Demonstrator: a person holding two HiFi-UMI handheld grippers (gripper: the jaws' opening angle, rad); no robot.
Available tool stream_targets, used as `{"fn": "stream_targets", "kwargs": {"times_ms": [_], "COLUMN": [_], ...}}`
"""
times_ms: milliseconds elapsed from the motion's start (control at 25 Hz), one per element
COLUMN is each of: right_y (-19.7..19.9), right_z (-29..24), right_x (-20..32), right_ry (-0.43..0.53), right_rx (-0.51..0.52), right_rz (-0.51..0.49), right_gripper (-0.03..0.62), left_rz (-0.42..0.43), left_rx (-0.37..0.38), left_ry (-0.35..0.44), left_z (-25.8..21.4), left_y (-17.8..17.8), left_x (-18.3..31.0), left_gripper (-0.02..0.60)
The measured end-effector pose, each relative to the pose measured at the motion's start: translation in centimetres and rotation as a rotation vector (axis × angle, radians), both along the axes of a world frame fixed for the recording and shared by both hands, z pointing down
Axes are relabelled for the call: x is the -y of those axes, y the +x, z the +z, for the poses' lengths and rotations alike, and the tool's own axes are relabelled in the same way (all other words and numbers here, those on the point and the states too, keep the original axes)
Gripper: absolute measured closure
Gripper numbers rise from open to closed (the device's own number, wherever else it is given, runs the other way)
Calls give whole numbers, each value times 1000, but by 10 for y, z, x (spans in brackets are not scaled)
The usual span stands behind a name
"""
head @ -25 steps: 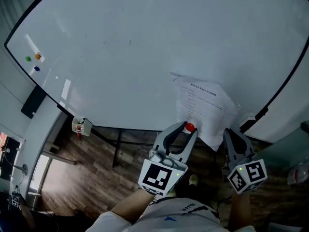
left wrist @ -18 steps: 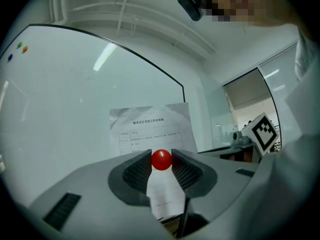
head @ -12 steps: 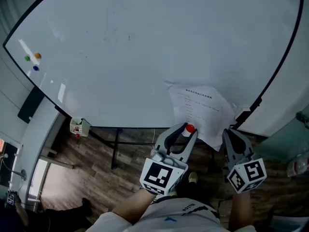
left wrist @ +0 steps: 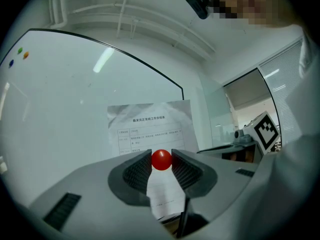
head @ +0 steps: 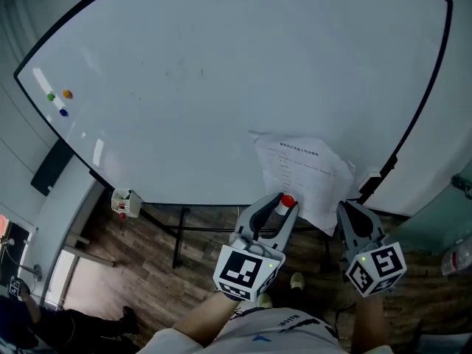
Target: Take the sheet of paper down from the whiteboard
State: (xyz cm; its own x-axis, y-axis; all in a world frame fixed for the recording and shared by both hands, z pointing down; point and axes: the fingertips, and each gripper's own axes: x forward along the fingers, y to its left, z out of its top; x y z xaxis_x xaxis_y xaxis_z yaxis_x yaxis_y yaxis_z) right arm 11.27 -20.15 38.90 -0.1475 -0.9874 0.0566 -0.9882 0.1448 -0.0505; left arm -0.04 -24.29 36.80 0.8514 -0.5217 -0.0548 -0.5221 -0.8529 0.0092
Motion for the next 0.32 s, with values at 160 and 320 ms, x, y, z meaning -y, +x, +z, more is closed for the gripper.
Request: {"fn": "stream_targets", "kwargs": {"times_ms": [160,320], "right_y": [1,-1], "right_z": [-3,-4], "right_x": [1,6], "right_ry": [4,1], "right_rx": [0,-2], "right_rz": [-3,-5], "right_gripper": [580,580], "left_rz": [-3,-4], "left_rx": [2,1], "left_ry": [-8,-8], "left_z": [2,1], "left_y": [1,1], "left_x": [0,4], "left_gripper": [449,449]}}
